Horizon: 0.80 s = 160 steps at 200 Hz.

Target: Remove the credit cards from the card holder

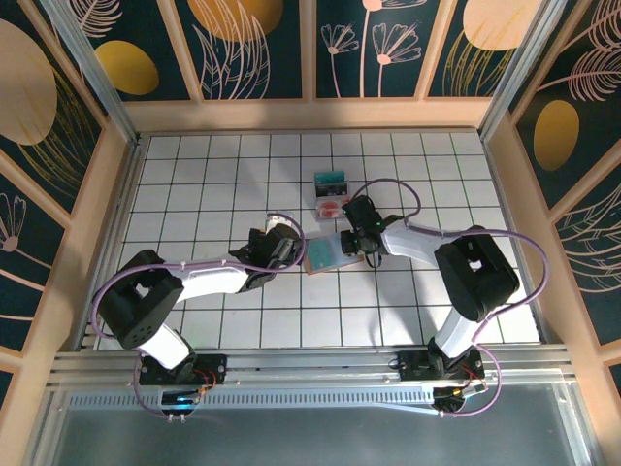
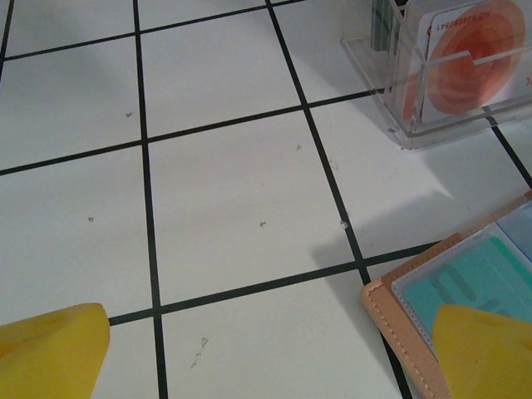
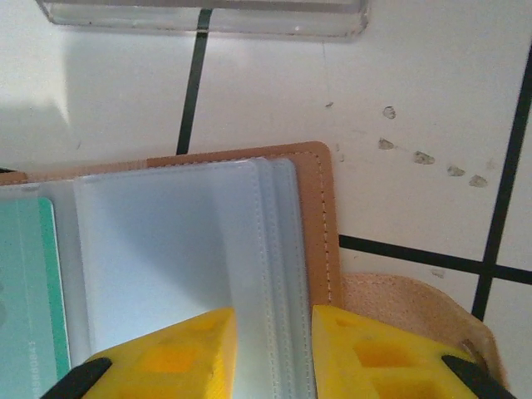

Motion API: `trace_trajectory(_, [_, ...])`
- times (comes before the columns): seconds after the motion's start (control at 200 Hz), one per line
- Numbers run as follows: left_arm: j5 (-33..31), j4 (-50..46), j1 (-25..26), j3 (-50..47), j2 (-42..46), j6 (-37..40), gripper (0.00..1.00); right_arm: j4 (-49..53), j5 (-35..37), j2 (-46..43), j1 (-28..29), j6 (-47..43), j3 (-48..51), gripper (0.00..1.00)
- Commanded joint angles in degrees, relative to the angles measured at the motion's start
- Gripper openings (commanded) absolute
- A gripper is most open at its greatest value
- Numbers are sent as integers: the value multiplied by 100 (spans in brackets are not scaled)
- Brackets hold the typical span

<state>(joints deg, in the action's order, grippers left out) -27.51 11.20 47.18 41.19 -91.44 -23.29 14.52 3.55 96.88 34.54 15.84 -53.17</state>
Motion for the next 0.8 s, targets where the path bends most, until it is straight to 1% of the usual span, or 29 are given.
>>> trace_trajectory(0.0, [-12,-286,19,117,-49,-249,99,459,167,-389,-35,166,-184,34])
trace_trajectory(0.075, [120,-329,19,90,-67,-321,99,595,220,-599,-30,327,-220,36])
trace_trajectory(0.165, [170,-257,19,-15,-46,-449,99,702,193,-794,-30,543,-294,36])
trace_trajectory(0.295, [157,-176,13,-85,-133,-666,99,559,-231,-874,-20,829,-367,29])
trace_trajectory(0.31, [155,-161,14,-87,-151,-706,99,522,-396,-870,-27,863,-383,28])
trace_trajectory(0.39, [194,-72,20,-98,-262,-920,99,324,-833,-738,-8,1062,-422,21])
trace_trajectory(0.455, [207,-65,17,-51,-359,-1100,99,197,-1149,-580,17,1161,-478,18])
trace_trajectory(0.576, [219,-39,19,37,-465,-1258,99,89,-1378,-283,139,1272,-619,17])
trace_trajectory(0.796, [84,-432,19,246,-643,-1257,99,138,-1425,241,383,1309,-873,17])
